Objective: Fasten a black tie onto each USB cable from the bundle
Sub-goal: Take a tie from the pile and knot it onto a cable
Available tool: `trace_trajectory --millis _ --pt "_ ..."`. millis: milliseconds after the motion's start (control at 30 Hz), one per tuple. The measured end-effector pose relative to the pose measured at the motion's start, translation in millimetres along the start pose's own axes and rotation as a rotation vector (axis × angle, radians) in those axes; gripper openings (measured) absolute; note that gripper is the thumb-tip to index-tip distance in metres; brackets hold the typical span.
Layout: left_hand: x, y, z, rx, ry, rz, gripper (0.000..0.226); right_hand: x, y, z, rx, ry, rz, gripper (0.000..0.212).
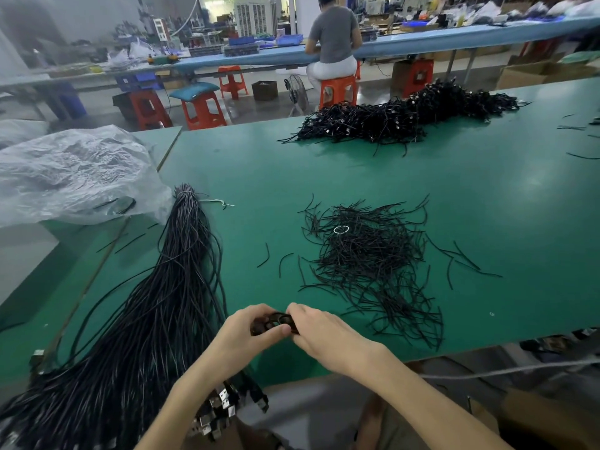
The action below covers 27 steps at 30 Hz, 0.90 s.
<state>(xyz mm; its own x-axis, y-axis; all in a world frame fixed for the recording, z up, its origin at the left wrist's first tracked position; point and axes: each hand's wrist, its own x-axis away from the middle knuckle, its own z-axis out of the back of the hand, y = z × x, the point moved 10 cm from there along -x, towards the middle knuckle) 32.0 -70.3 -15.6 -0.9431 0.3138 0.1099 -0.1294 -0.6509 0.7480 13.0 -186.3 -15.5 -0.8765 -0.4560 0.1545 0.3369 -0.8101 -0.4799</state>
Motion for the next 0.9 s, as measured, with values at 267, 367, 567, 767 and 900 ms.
trace_trajectory --millis 267,367,567,767,900 --pt "3 10 -14 -0.16 0.024 -0.098 0.026 -8 12 -6 -0.076 -0.017 -0.032 0.019" --pt "-1 4 -29 -0.29 -0.021 -0.055 0.031 -11 16 -10 -0.043 -0.031 -0.029 0.02" --pt "-9 4 -26 -0.332 0.027 -0.051 0.033 -12 19 -11 -0.046 0.008 -0.037 0.022" --pt "-18 -4 -24 -0.194 -0.051 0.022 0.035 -13 17 -12 0.123 0.019 0.011 0.007" --pt "-17 1 -23 -0.124 -0.07 -0.02 0.041 -12 14 -11 0.161 0.029 0.064 0.02"
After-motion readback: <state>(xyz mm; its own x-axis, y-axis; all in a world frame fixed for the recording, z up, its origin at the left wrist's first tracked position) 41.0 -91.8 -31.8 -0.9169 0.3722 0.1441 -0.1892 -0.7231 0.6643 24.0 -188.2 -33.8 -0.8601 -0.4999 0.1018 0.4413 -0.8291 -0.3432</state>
